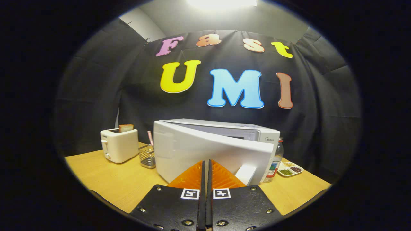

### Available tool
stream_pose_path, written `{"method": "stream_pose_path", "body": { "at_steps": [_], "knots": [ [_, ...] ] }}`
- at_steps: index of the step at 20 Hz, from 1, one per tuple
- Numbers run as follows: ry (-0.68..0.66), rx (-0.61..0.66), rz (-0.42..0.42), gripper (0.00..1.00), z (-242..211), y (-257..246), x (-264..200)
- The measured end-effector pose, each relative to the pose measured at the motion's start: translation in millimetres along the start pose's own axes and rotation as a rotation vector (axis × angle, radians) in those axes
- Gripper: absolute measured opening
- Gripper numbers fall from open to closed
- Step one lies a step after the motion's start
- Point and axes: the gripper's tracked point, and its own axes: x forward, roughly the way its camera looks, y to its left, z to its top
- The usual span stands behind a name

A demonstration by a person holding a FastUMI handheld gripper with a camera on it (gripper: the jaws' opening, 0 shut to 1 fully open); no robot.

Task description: Open the microwave, put the food inside, and close the microwave door.

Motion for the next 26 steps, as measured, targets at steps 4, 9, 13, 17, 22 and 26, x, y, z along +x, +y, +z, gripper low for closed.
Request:
{"method": "stream_pose_path", "body": {
  "at_steps": [4, 9, 13, 17, 22, 26],
  "knots": [
    [-0.004, -0.002, -0.078, 0.01, 5.8, -35.3, 36.1],
    [0.018, 0.004, -0.139, 0.01, 1.6, -58.5, 75.9],
    [0.041, 0.002, -0.174, 0.01, -7.6, -67.9, 103.3],
    [0.052, 0.017, -0.195, 0.01, -8.9, -76.3, 133.0],
    [0.096, 0.015, -0.214, 0.02, -10.8, -73.7, 132.9],
    [0.138, 0.112, -0.179, 0.02, 8.5, -78.4, 108.0]
  ]
}}
